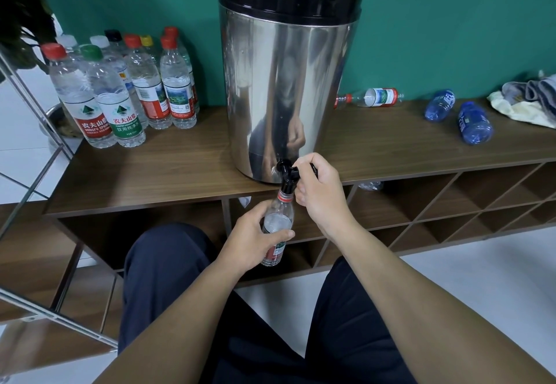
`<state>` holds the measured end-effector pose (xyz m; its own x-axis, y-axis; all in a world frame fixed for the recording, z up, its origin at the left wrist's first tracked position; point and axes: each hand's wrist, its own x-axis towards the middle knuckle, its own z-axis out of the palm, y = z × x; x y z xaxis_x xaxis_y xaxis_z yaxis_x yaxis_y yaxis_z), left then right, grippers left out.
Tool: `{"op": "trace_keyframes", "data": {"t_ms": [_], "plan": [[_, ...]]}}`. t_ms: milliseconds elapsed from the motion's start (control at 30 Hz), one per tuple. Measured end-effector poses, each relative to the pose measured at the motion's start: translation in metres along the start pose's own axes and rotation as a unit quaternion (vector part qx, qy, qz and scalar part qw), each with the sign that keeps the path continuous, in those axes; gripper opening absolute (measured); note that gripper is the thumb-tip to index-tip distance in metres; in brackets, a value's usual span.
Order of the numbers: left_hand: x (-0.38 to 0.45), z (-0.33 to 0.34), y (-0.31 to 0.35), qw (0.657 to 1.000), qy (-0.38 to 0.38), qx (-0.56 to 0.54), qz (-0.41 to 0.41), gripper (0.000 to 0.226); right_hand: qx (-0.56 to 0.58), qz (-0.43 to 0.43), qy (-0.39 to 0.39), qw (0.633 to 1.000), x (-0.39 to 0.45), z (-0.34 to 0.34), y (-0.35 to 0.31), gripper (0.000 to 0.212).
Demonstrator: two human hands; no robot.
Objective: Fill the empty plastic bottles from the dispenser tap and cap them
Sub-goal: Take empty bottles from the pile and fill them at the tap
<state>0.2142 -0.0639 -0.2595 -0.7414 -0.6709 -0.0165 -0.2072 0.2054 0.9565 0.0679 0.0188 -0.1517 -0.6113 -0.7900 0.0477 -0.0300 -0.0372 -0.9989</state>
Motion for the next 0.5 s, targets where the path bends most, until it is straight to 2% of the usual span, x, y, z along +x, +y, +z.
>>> {"op": "trace_keyframes", "data": {"t_ms": [500], "plan": [[-0.0006, -0.0005, -0.0010, 1.000, 0.001, -0.005, 0.006, 0.064, 0.001, -0.001, -0.001, 1.000, 0.0014, -0.0004, 0.0021, 0.022]]}}
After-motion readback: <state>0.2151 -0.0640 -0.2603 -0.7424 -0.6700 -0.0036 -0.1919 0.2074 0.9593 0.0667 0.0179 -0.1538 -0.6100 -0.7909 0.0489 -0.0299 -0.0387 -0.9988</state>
